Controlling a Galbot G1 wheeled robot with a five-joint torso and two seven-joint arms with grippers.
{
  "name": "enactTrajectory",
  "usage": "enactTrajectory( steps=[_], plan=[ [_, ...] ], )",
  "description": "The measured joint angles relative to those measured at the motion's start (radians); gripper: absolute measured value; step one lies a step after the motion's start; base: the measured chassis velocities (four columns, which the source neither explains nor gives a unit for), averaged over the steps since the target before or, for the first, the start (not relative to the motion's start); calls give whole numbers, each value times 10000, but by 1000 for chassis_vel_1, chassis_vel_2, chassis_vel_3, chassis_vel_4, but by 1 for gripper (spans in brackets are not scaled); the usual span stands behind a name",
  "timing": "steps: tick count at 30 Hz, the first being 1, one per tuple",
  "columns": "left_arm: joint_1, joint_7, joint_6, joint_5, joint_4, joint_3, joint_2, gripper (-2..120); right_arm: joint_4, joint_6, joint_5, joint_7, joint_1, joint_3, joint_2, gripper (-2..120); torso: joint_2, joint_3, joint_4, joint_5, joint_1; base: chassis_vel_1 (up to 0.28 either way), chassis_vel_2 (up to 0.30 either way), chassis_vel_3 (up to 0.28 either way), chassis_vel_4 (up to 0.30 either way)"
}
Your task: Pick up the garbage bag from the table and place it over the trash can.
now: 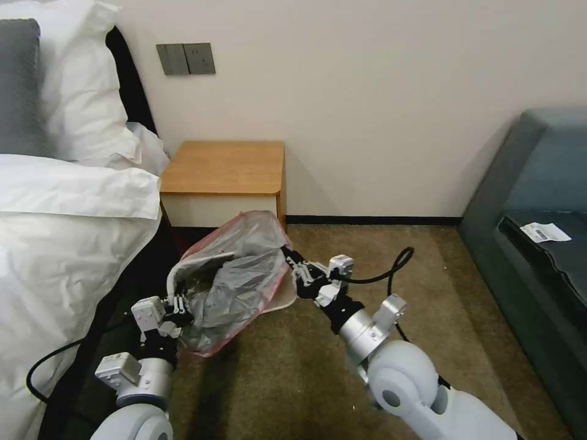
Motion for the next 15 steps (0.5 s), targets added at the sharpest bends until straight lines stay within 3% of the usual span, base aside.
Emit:
enactTrajectory(
  steps=[8, 15],
  plan=[
    [26, -27, -1, -55, -164, -63, -14, 7, 71, 99, -97, 52, -257, 364, -388, 0, 0, 0, 0, 1, 0, 0, 0, 0, 0],
    [119, -128, 318, -885, -658, -76, 28, 7, -70, 287, -412, 11, -749, 651, -736, 0, 0, 0, 0, 0, 1, 0, 0, 0, 0]
  ],
)
